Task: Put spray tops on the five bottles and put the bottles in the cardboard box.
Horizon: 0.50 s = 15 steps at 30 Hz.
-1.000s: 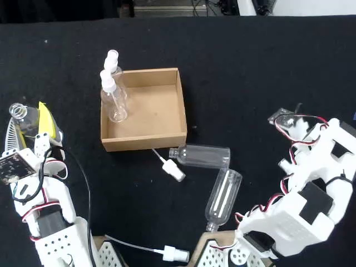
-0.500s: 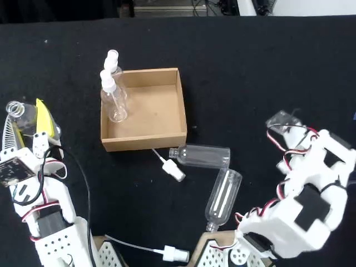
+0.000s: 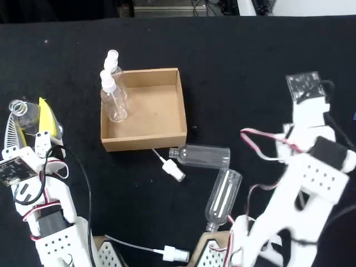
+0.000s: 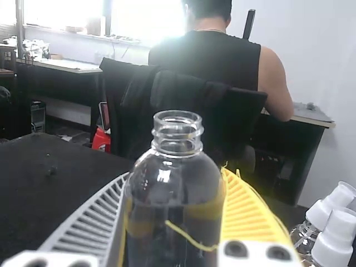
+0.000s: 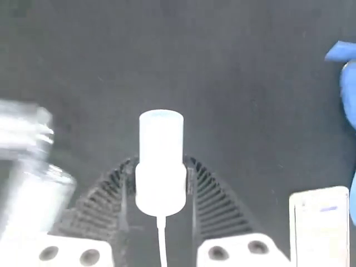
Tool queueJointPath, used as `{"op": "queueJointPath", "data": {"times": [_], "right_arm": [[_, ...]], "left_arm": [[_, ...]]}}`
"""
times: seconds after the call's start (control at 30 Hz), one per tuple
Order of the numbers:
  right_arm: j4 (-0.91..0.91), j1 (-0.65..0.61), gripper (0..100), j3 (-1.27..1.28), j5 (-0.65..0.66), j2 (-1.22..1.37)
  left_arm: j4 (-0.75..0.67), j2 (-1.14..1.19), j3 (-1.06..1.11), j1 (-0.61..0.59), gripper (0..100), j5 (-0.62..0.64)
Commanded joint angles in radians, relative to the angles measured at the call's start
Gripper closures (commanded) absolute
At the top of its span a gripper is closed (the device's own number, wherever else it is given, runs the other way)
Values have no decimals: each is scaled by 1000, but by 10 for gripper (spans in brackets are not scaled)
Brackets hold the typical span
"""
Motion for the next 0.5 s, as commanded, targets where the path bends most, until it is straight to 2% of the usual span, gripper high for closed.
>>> {"op": "queueJointPath", "data": {"times": [0.0, 0.2, 0.47], "right_arm": [[80, -167, 988, -193, -152, -87], [158, -382, 987, -440, -301, -36], [158, -557, 987, -656, -423, 99]], "left_arm": [[-20, -23, 19, 16, 970, 5], [-21, -23, 19, 18, 970, 5], [-29, -25, 19, 36, 970, 14]]}}
